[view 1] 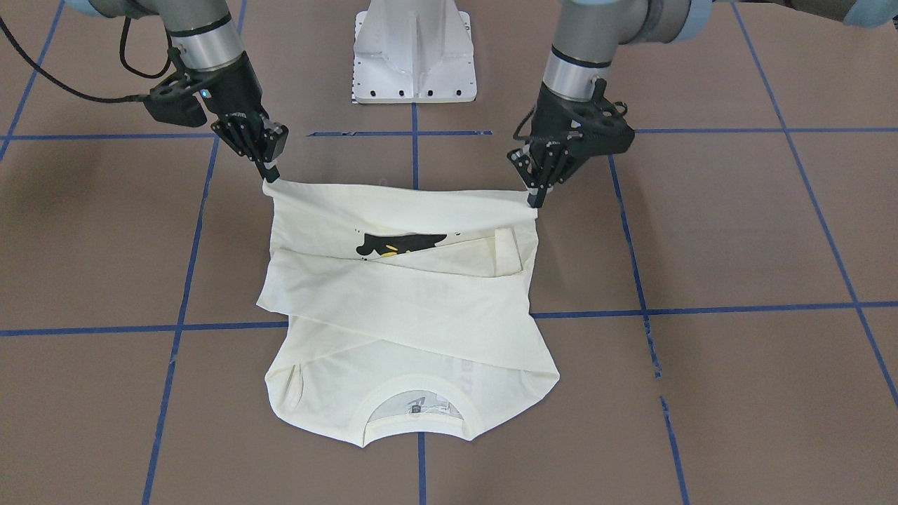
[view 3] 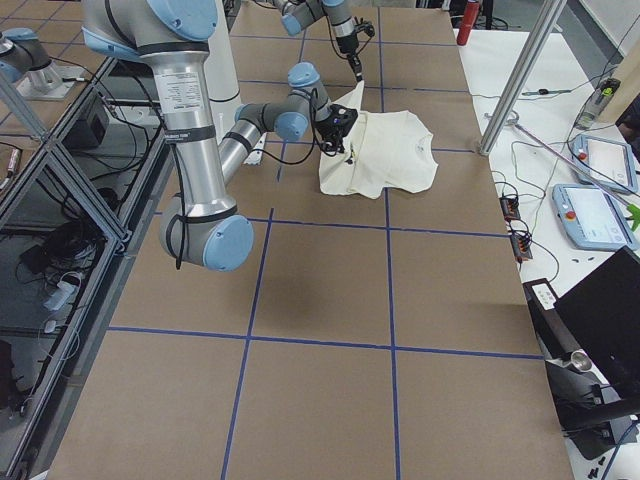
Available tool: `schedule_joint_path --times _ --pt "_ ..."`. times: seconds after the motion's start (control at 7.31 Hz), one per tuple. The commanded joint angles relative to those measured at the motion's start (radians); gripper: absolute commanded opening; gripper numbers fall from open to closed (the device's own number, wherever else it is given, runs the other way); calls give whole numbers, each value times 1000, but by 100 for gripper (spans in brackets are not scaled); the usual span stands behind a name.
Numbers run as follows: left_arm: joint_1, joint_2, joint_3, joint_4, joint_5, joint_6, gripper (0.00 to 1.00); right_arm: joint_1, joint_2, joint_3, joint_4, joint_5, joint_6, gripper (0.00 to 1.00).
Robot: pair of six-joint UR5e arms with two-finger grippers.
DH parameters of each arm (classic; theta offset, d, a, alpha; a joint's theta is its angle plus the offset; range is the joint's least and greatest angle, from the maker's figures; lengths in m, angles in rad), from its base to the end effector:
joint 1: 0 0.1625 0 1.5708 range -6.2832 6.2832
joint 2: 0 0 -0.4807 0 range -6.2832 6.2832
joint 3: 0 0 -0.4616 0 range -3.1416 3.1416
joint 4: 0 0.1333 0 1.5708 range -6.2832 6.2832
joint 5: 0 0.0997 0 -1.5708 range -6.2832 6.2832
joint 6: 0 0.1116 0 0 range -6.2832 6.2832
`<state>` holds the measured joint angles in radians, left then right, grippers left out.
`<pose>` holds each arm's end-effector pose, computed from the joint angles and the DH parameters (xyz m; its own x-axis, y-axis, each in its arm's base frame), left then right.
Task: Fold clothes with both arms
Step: 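Lift the hem with both grippers and fold it up toward the collar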
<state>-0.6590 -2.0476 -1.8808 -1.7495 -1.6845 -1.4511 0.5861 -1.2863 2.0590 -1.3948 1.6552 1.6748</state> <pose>0.4752 -0.5206 0.2438 0.5105 -0.2453 -0.8242 0.4771 0.8782 0.0341 -0.4429 -0.4428 0.2854 0.4316 0.4107 0.8032 -0.5418 0.8299 -0.1332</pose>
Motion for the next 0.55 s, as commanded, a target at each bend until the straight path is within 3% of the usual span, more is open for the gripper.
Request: schedule_joint_path --times 0.0,0.27,0.41 --pt "-112 -87 309 -219 -15 83 0 112 155 -268 8 25 -151 0" --pt "-128 -161 478 -314 -14 83 0 136 260 -452 11 28 -182 0" --pt "-128 -183 539 -362 -12 83 0 138 292 -497 13 28 -196 0"
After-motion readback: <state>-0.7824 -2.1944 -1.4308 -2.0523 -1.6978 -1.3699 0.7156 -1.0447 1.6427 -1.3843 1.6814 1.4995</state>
